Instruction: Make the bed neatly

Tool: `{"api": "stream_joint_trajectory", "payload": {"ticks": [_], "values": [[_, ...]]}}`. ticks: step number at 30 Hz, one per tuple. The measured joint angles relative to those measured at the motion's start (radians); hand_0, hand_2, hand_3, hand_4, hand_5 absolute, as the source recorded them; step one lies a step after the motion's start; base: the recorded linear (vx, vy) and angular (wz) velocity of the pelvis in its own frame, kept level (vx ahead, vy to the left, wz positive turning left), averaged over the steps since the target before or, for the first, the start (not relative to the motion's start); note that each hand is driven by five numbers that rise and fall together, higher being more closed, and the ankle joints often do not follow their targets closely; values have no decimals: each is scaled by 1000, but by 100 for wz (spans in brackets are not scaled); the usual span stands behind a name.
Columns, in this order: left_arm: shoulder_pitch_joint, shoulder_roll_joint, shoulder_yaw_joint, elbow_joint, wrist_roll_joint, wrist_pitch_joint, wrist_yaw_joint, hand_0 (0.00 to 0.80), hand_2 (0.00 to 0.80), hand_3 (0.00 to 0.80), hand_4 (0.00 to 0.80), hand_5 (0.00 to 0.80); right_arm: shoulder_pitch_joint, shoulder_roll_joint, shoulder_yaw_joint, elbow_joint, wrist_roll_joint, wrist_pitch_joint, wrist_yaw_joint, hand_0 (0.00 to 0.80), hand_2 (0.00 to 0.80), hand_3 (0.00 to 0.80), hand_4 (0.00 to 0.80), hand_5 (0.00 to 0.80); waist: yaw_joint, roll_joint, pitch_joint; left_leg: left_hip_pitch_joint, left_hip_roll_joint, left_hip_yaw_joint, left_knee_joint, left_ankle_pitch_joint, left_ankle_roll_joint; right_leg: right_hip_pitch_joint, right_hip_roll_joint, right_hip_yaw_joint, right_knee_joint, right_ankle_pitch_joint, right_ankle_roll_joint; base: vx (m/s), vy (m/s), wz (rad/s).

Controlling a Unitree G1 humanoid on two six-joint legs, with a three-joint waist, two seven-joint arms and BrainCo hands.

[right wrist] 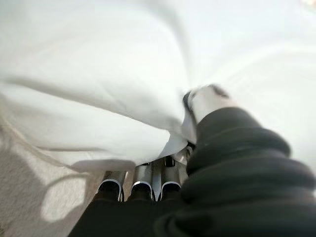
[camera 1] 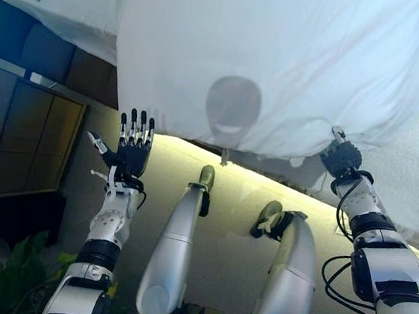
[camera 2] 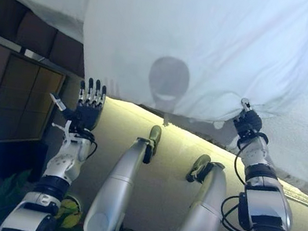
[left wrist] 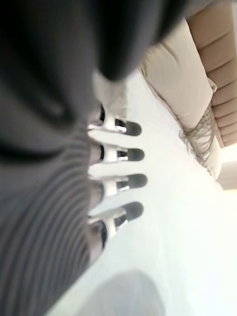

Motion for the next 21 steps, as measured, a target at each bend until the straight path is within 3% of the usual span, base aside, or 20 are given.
{"api": "stream_joint_trajectory", "payload": {"ticks": [14, 21], "values": [[12, 1, -29, 6, -1, 2, -28, 0, 0, 0, 0, 0, 24, 46, 3, 12, -15, 17, 22, 800, 800, 800, 800, 800, -6, 0, 0, 100, -4, 8, -85, 13, 12, 99, 3, -10, -92, 31, 13, -4, 24, -1], [10, -7, -64, 20, -28, -21, -76, 0, 0, 0, 0, 0, 68, 112, 21, 26, -43, 44, 40, 800, 800, 800, 800, 800, -11, 0, 0, 236, -5, 30, -251, 64, 20, 212, 20, -14, -235, 83, 31, 13, 54, -6]]}}
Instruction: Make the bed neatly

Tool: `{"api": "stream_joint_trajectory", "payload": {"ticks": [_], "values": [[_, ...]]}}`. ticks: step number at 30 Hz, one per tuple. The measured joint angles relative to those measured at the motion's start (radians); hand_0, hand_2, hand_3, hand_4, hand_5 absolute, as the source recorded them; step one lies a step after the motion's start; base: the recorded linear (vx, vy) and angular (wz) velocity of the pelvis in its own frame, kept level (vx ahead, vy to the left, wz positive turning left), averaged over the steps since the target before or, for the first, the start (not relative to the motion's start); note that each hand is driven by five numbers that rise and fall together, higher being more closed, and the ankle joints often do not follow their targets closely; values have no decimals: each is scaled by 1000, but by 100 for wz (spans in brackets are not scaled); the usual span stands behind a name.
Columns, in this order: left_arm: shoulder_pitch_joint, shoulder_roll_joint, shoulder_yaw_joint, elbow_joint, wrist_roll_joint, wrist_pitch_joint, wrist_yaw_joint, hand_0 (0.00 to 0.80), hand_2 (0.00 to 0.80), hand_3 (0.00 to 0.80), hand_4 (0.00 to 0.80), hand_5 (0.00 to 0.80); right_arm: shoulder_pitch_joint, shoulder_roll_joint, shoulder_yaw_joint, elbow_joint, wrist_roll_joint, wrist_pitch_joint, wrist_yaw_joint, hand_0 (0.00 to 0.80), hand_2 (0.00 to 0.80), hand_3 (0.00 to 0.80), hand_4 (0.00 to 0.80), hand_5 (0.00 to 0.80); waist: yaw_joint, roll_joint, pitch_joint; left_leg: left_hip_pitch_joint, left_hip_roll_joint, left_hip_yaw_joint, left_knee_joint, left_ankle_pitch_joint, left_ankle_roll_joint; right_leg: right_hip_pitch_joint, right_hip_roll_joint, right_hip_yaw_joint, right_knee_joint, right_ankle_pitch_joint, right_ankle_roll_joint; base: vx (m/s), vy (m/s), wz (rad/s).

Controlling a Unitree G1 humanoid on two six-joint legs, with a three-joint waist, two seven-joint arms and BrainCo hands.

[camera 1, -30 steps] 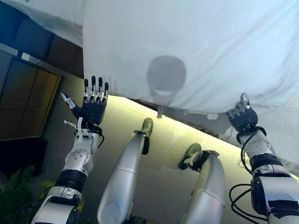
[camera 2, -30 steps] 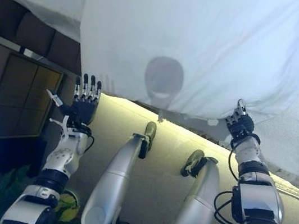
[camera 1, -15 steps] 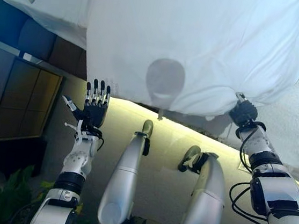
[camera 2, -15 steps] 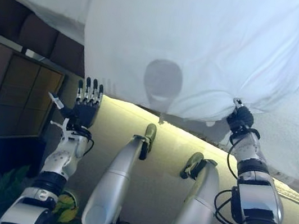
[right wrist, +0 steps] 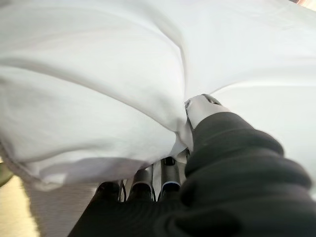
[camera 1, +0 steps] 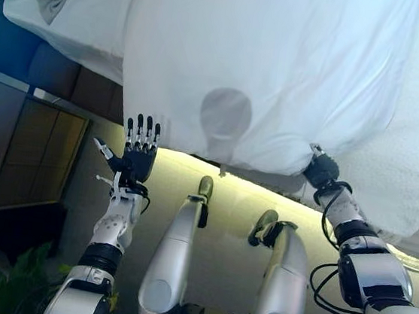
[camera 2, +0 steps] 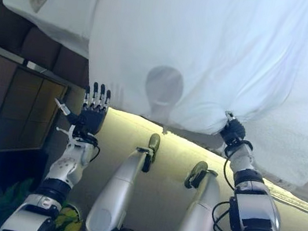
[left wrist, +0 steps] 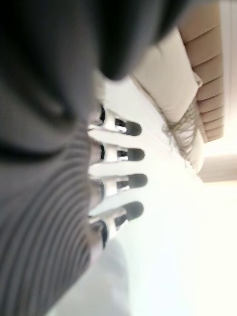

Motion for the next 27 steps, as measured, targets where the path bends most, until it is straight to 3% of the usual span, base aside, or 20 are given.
{"api": "stream_joint_trajectory", "payload": {"ticks": [6, 13, 27], "values": [[7, -13, -42, 26, -33, -25, -34, 0, 0, 0, 0, 0, 12, 41, 45, 5, -70, 34, 17, 800, 800, 800, 800, 800, -10, 1, -1, 76, -17, 10, -134, 68, 3, 44, 0, -1, -81, 40, 10, -17, 109, 2], [36, -47, -64, 25, -38, -70, -56, 0, 0, 0, 0, 0, 23, 85, 74, -15, -70, 83, -56, 800, 800, 800, 800, 800, -29, 5, -3, 110, -27, 34, -202, 87, 14, 46, -6, 19, -100, 45, 13, -17, 135, -4], [85, -118, -155, -20, -91, -134, -105, 0, 0, 0, 0, 0, 29, 85, 74, -47, -252, 94, -248, 800, 800, 800, 800, 800, -58, 64, -13, 89, -23, 66, -278, 112, 8, -18, 6, 44, -136, 57, 20, -16, 73, -5]]}}
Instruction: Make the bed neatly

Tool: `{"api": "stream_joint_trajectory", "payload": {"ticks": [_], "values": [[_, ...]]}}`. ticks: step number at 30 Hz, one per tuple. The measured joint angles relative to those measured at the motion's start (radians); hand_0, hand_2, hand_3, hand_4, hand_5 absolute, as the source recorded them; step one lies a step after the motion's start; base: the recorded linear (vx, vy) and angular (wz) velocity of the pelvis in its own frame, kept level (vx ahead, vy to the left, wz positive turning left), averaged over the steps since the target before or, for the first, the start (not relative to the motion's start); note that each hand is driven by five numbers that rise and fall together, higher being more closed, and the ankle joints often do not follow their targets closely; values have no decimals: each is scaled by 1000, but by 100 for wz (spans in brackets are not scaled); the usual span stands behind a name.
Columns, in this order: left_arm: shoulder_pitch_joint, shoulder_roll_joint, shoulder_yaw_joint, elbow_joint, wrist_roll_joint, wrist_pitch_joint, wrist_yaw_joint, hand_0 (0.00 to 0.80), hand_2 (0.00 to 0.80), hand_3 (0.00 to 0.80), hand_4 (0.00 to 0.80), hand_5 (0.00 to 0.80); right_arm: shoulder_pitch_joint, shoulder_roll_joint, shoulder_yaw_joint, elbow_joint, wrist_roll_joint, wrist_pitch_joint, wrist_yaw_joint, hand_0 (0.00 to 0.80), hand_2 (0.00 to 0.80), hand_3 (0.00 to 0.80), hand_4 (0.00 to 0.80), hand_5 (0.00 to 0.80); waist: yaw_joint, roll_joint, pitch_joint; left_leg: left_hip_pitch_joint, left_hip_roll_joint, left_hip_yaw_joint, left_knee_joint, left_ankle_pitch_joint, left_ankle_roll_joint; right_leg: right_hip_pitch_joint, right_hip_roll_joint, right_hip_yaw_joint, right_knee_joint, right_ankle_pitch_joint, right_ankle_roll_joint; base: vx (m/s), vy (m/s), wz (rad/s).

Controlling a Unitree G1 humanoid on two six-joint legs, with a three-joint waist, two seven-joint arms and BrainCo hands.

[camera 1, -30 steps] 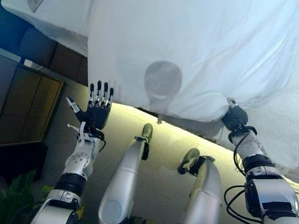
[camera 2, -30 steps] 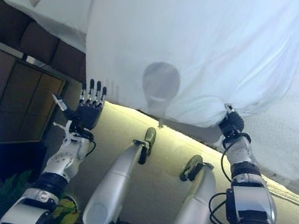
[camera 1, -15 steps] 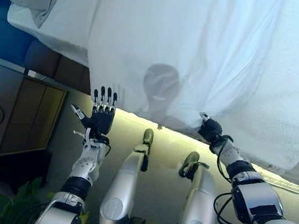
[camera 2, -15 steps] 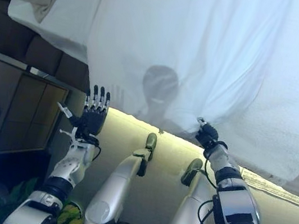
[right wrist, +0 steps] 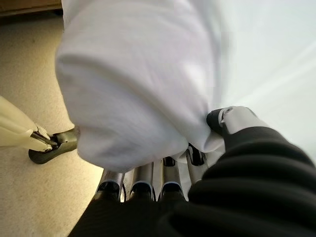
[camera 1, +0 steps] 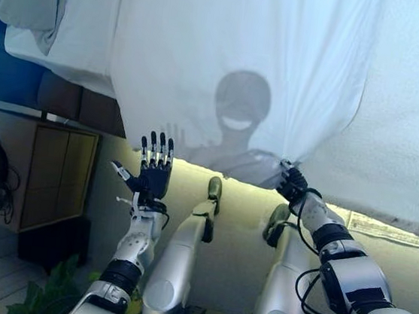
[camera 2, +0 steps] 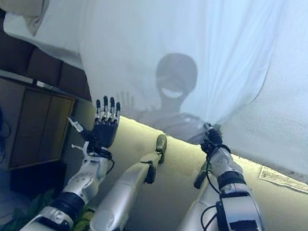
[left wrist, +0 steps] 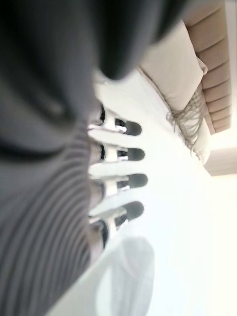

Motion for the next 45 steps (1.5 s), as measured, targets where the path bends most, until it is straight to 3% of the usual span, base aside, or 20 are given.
{"api": "stream_joint_trajectory", "payload": {"ticks": [4, 13, 14, 15, 24, 39, 45], "values": [[6, -9, -20, -20, -17, -27, -13, 0, 0, 0, 0, 0, 0, 1, 0, -6, -4, 0, -5, 800, 800, 800, 800, 800, 1, 2, -1, 1, 19, 22, -41, 11, 2, -4, 29, 9, -64, 34, 3, -16, 30, -20], [3, -8, -27, -44, -18, -69, -40, 0, 0, 0, 0, 0, 0, -11, 0, -8, -13, 37, 24, 800, 800, 800, 800, 800, 2, 2, -1, 5, 12, 26, -74, 19, 10, 0, 32, 11, -101, 51, 17, -17, 0, -3], [3, -8, -28, -45, -19, -69, -40, 0, 0, 0, 0, 0, 0, -15, 0, -8, -13, 47, 27, 524, 524, 524, 524, 524, 2, 2, -1, 9, 11, 26, -74, 19, 11, 2, 31, 11, -101, 51, 17, 0, 0, 0], [3, -8, -28, -44, -22, -68, -39, 0, 0, 0, 0, 0, 0, -20, 0, -6, -13, 68, 23, 0, 0, 0, 0, 0, 3, 2, -1, 15, 11, 27, -74, 19, 11, 6, 29, 12, -100, 51, 17, -4, 7, -3], [3, -8, -31, -49, -25, -65, -37, 0, 0, 0, 0, 0, 51, -27, 1, 100, -44, 197, -108, 0, 0, 0, 0, 0, 4, 2, -2, 65, 13, 26, -69, 22, 13, 56, 34, 11, -98, 56, 15, 0, -36, -2], [-5, -7, -37, -48, -25, -62, -17, 0, 0, 0, 0, 0, 120, 38, 4, 120, -42, 196, -146, 0, 0, 0, 0, 0, 2, 0, -1, 159, 39, 37, -106, 31, 18, 169, 69, 13, -198, 109, 23, 5, -60, -6], [-20, 19, -7, -32, 3, -60, 53, 0, 0, 0, 0, 0, 152, 42, 24, 103, -35, 131, -64, 0, 0, 0, 0, 0, 4, -27, -1, 228, 42, 36, -108, 28, 15, 244, 71, 7, -208, 106, 24, 11, -102, 0]]}}
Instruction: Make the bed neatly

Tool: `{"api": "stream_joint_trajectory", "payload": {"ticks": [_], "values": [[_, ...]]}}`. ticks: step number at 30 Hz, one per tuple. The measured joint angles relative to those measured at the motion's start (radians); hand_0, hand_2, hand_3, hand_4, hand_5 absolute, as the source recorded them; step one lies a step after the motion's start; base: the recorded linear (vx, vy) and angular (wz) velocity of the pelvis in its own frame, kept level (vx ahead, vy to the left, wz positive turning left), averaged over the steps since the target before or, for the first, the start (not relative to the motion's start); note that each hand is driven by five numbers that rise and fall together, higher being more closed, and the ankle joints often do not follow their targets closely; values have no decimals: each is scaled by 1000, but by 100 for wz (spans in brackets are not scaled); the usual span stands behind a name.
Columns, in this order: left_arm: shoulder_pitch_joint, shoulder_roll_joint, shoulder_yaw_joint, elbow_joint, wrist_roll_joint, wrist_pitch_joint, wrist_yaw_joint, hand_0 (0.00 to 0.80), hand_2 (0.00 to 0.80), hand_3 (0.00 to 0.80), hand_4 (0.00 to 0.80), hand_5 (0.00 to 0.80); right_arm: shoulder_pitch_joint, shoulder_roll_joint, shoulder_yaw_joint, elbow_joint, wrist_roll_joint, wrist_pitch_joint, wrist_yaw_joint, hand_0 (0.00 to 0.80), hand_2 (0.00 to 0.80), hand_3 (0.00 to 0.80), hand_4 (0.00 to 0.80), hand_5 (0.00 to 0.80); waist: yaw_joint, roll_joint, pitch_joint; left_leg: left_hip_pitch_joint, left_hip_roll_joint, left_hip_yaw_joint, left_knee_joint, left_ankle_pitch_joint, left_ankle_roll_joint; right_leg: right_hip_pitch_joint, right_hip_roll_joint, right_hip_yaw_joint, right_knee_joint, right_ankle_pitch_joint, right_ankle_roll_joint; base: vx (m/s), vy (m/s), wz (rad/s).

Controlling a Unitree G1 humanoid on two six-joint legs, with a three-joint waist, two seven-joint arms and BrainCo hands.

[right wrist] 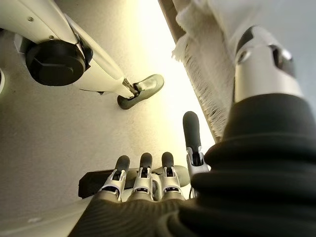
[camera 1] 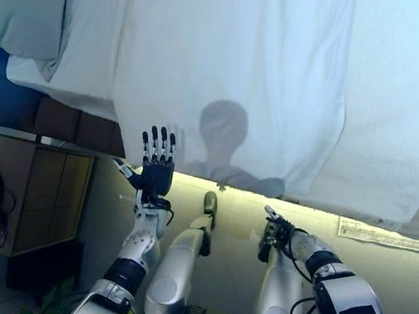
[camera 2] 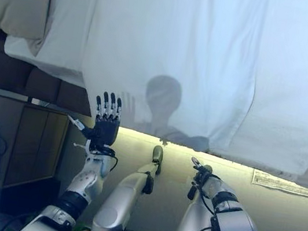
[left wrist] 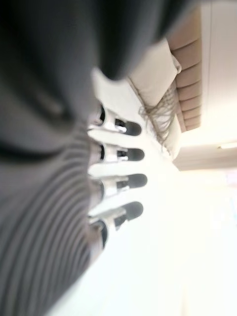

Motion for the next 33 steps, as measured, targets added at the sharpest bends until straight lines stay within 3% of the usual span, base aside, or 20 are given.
{"api": "stream_joint_trajectory", "payload": {"ticks": [4, 8, 12, 17, 21, 24, 26, 29, 33], "values": [[-1, 57, 42, 56, 106, -21, 124, 0, 0, 0, 0, 0, 55, -12, -12, -62, 28, -112, 119, 0, 0, 0, 0, 0, 0, -48, -38, 40, 13, 0, 0, -16, -10, 41, 5, -6, -4, -14, -6, 70, -106, -4], [30, 114, 94, 188, 230, -11, 239, 0, 0, 0, 0, 0, 164, -47, -74, -150, 75, -188, 241, 0, 0, 0, 0, 0, -1, -83, -85, 113, 24, -2, -14, -28, -21, 125, 8, -33, -33, -18, -11, 185, -111, -2], [123, 135, 151, 307, 328, 57, 283, 0, 0, 0, 0, 0, 280, -78, -153, -162, 84, -226, 334, 0, 0, 0, 0, 0, 0, -96, -191, 204, 35, -1, -46, -47, -25, 239, 18, -65, -104, -17, -3, 300, -105, 0], [215, 136, 222, 509, 487, 182, 273, 0, 0, 0, 0, 0, 382, -80, -209, -145, 50, -229, 380, 0, 0, 0, 0, 0, 0, -116, -323, 312, 38, 0, -83, -73, -27, 370, 36, -79, -184, -23, 12, 261, -93, 2], [249, 146, 303, 666, 620, 222, 251, 0, 0, 0, 0, 0, 449, -78, -232, -98, -28, -233, 410, 0, 0, 0, 0, 0, 0, -136, -416, 365, 42, -6, -122, -80, -32, 439, 53, -92, -254, -12, 19, 136, -85, 4], [262, 160, 305, 745, 751, 225, 256, 0, 0, 0, 0, 0, 501, -72, -232, -93, -67, -244, 423, 0, 0, 0, 0, 0, -3, -146, -446, 390, 43, -11, -147, -79, -35, 472, 64, -92, -294, -5, 24, 82, -59, 6], [263, 175, 281, 811, 935, 233, 292, 0, 0, 0, 0, 0, 536, -60, -231, -69, -105, -255, 427, 0, 0, 0, 0, 0, -8, -151, -475, 393, 44, -11, -162, -77, -38, 478, 72, -89, -320, 3, 25, 47, -25, -2], [264, 196, 171, 885, 1233, 261, 306, 0, 0, 0, 0, 0, 569, -29, -227, -28, -116, -258, 430, 0, 0, 0, 0, 0, -33, -151, -487, 411, 46, -3, -183, -75, -41, 504, 85, -74, -373, 22, 27, 37, 6, -7], [279, 176, 125, 909, 1328, 284, 282, 0, 0, 0, 0, 0, 613, -12, -229, 58, -126, -257, 440, 0, 0, 0, 0, 0, -55, -146, -495, 426, 45, 21, -206, -75, -41, 526, 95, -52, -438, 53, 32, 48, 20, -17]]}}
